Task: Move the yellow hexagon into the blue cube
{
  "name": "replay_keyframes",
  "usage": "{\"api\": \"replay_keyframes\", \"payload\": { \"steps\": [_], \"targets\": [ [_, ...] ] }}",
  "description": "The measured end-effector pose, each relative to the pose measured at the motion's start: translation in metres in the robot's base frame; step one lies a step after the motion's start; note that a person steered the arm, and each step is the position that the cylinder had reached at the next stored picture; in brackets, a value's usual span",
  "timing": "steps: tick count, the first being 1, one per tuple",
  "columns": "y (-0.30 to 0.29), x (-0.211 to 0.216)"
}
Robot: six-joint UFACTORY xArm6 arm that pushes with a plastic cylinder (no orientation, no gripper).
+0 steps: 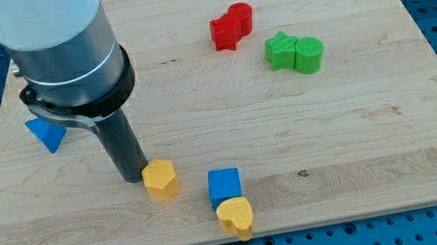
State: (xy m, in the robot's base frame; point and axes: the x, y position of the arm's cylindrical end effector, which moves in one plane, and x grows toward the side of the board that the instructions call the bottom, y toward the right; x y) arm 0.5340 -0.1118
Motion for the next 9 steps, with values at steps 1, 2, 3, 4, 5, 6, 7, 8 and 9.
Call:
{"api": "replay_keyframes", "payload": {
  "steps": [1,2,3,4,5,6,7,8,9],
  "targets": [
    [-0.001,0.0],
    [-0.001,0.0],
    [0.006,0.015],
    [0.01,0.03],
    [0.015,0.037],
    [0.022,0.031],
    [0.041,0.011],
    [0.041,0.01],
    [0.041,0.015]
  ]
}}
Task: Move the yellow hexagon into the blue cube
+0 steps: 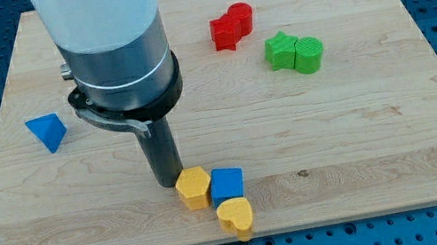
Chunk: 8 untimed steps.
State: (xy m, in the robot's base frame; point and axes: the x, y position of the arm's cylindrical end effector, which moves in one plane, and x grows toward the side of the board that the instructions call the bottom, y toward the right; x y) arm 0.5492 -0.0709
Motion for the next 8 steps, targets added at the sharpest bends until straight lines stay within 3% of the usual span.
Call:
{"api": "replay_keyframes", "payload": {
  "steps": [5,8],
  "targets": [
    [-0.002,0.048],
    [0.012,0.02]
  ]
}}
